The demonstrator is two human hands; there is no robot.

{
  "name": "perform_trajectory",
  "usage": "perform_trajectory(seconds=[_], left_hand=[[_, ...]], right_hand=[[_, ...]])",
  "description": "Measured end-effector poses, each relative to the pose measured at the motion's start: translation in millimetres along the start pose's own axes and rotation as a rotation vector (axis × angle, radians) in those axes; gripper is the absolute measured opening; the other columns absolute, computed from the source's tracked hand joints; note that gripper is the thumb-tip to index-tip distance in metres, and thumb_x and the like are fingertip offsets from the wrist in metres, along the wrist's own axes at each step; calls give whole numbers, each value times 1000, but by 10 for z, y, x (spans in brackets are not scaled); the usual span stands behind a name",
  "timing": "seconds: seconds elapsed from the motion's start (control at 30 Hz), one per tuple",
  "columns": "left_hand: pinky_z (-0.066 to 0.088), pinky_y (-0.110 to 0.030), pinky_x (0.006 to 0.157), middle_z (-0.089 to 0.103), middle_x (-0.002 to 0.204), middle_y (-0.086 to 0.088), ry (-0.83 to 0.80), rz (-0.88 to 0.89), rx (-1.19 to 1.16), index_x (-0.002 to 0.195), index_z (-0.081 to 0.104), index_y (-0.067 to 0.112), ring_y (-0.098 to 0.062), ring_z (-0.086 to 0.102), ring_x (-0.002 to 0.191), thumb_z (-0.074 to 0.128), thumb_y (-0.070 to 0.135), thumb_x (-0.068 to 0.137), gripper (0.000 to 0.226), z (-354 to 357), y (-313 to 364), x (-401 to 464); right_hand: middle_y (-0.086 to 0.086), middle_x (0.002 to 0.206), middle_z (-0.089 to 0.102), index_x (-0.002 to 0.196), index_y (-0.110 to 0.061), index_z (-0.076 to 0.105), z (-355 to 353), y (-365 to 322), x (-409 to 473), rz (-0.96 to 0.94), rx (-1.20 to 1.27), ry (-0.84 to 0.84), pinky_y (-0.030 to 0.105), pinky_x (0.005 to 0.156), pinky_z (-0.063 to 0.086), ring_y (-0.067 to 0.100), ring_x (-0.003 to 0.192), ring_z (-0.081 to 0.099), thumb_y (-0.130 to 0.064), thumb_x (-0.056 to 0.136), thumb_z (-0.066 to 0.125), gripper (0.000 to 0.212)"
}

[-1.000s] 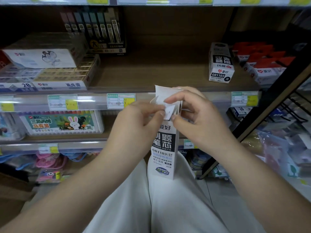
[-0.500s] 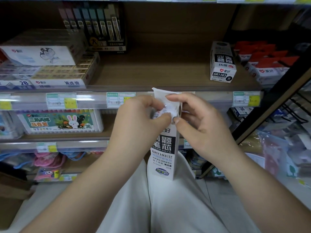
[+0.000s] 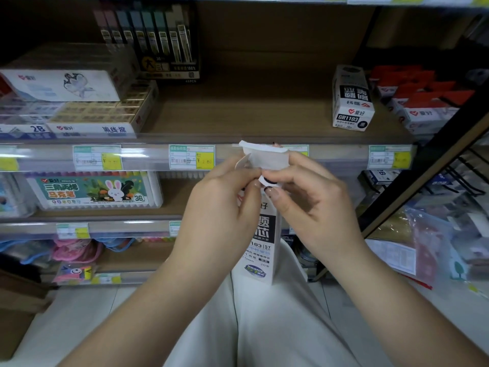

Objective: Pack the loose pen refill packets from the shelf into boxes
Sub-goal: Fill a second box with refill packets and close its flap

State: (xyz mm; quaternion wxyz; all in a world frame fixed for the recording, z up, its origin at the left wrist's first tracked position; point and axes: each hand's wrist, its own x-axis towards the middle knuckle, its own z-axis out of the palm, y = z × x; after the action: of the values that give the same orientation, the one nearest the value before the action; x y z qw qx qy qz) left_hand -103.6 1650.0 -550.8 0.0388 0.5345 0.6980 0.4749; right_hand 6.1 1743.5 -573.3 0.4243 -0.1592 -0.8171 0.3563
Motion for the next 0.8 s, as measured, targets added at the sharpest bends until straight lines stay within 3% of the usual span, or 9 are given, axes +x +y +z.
perform_trajectory(seconds=[0.1,0.17,0.27,0.37,0.43,0.5,0.63,0.73,0.8], left_hand=[[28,0,93,59,128,-6,1,20,32,112,68,10,-6,42,123,43,11,87,35,42,-35,-55],[22,1,99,49,138,-11,-19,54,49,119,62,9,-6,36,128,37,19,91,39,72,-58,-90],[27,-1,98,47,134,-12,36,72,36,119,60,4,-7,43,121,35,23,93,41,114,-87,-140],[43,-12,84,50,119,-2,128,85,-19,115,59,6,-2,49,105,41,21,93,32,153,-105,-184],[48,-22,80,51,112,8,145,90,-52,114,56,12,-4,52,102,42,21,92,27,180,-118,-213],[50,-28,78,54,103,17,166,46,-102,113,51,23,-5,57,98,42,26,92,22,190,-125,-226],[52,-35,78,61,99,19,208,-29,-216,98,49,43,-6,62,92,45,33,90,13,171,-101,-179],[50,-33,77,65,87,15,258,-108,-361,88,52,42,-8,64,88,56,28,87,14,187,-101,-114],[47,-31,77,65,81,12,285,-169,-473,87,52,35,-11,64,84,60,21,83,17,210,-107,-89]], right_hand=[[-26,87,45,95,-4,69,10,-3,-6,-43,-87,31,10,64,33,-7,73,48,-20,88,55,22],[-26,89,44,94,-3,69,16,7,-11,-53,-122,41,9,65,33,-8,75,47,-20,88,54,23],[-22,100,47,94,-5,70,29,36,-30,-51,-141,50,19,71,41,-1,83,52,-24,88,54,25],[5,127,54,95,-7,71,22,54,-48,-36,-133,59,37,78,53,11,97,62,-26,87,54,26],[10,134,49,95,-7,71,17,59,-42,-44,-141,72,41,82,53,15,98,64,-24,87,55,25],[9,127,55,96,-5,71,16,66,-39,-69,-130,82,42,80,53,19,99,64,-21,87,55,24],[-3,109,59,95,-4,69,8,48,-44,-117,-225,112,32,81,51,14,100,61,-18,89,54,22],[-8,102,58,90,-7,63,32,27,-52,-110,-239,141,34,78,51,9,97,59,-19,88,54,15],[-8,99,61,93,-18,53,51,12,-65,-62,-179,156,39,79,53,10,97,62,-22,87,54,7]])
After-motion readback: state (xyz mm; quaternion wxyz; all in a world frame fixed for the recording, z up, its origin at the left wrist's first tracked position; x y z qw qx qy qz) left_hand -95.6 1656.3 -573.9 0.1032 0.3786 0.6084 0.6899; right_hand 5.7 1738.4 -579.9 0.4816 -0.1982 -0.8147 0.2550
